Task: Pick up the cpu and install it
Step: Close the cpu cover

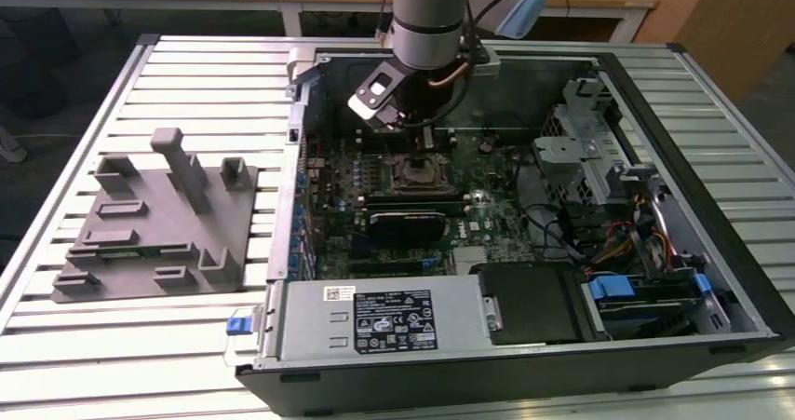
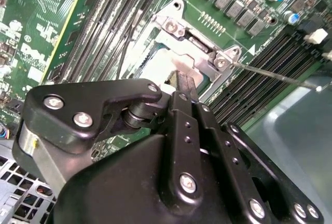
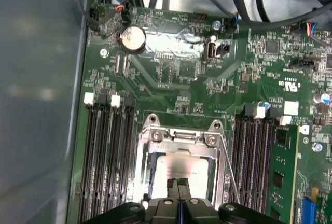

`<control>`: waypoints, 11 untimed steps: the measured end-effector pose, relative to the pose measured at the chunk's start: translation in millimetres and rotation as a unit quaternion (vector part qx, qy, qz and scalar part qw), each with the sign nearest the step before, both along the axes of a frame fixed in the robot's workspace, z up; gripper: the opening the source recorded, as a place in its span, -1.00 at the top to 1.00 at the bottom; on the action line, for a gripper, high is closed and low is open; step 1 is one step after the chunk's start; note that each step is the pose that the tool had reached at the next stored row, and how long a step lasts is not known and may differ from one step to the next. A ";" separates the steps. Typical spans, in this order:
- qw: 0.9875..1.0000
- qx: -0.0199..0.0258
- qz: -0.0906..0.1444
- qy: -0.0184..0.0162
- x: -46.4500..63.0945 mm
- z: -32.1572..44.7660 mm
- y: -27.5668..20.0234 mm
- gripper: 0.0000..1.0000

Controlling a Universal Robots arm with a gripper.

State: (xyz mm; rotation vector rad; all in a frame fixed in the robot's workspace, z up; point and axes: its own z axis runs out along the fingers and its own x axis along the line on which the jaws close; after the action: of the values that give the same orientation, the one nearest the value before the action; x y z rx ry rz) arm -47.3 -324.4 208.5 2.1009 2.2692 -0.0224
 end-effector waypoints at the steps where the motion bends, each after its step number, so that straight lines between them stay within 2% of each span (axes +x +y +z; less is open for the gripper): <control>1: 1.000 0.000 0.000 0.000 1.0 0.0 0.0 0.79; 11: 1.000 0.000 0.000 0.001 5.4 1.7 0.0 0.79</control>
State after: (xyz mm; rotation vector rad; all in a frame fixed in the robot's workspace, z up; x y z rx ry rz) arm -41.9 -324.3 210.1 2.1014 2.2697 -0.0239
